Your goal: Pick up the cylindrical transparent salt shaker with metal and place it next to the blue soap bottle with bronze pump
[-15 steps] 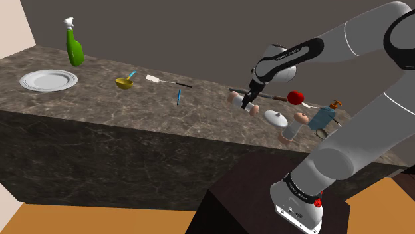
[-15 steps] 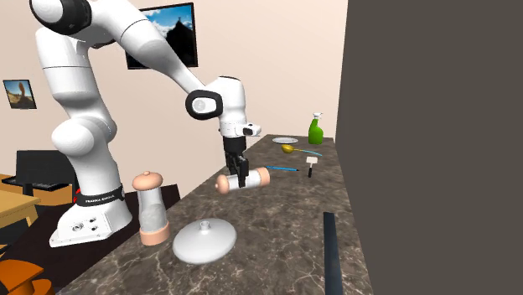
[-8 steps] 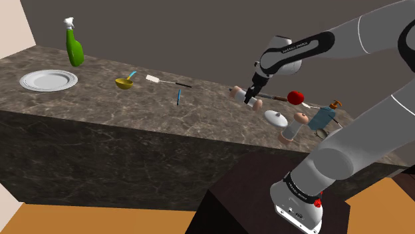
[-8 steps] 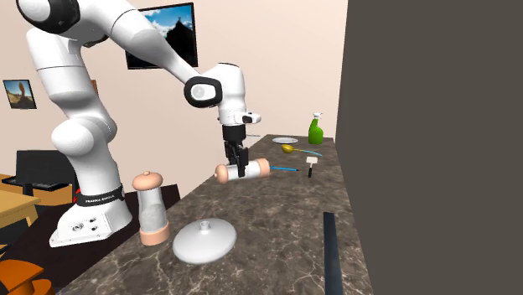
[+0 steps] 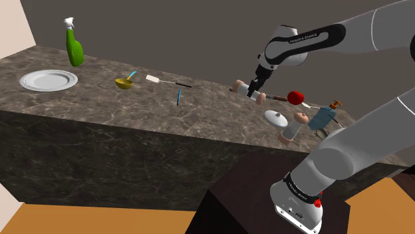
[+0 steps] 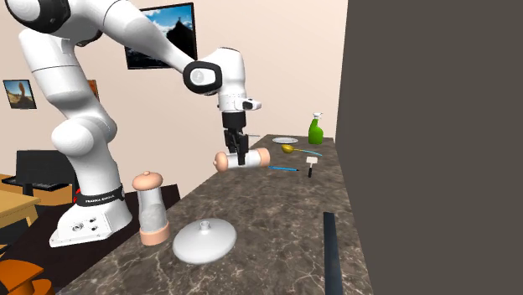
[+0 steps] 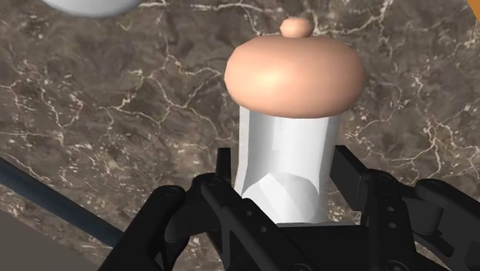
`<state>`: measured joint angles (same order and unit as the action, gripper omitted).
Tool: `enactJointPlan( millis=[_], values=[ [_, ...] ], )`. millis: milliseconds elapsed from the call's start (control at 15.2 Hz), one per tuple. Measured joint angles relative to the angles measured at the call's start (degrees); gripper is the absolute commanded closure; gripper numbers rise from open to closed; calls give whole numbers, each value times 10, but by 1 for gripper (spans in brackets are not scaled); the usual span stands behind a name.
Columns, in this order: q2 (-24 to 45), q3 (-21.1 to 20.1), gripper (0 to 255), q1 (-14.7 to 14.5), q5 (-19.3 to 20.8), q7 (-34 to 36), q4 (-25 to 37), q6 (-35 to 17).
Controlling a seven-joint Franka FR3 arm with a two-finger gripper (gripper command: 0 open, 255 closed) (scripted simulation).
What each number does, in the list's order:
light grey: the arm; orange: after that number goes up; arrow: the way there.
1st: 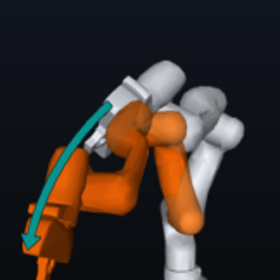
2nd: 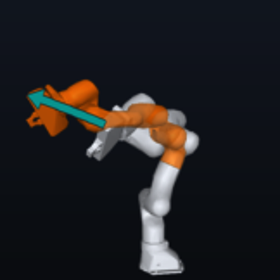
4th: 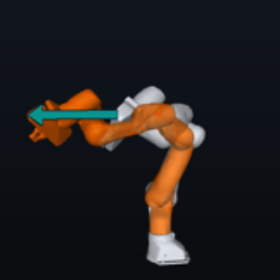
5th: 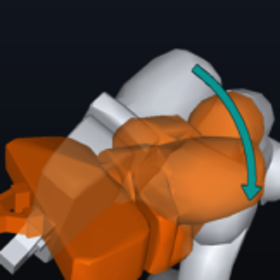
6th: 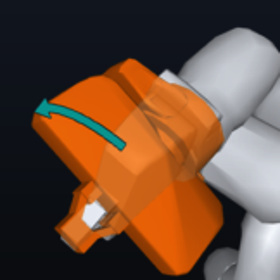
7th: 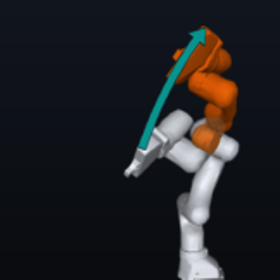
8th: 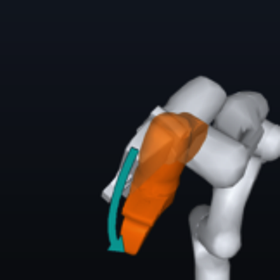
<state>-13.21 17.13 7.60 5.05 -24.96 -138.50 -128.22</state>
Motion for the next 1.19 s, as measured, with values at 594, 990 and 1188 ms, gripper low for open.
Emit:
enactJointPlan(
  millis=[594,990,1188],
  values=[
    [-35,-7,255,1,5,6,42,76],
    [-49,-11,255,0,6,7,78,125],
    [-51,-12,255,0,6,6,97,148]
  ],
)
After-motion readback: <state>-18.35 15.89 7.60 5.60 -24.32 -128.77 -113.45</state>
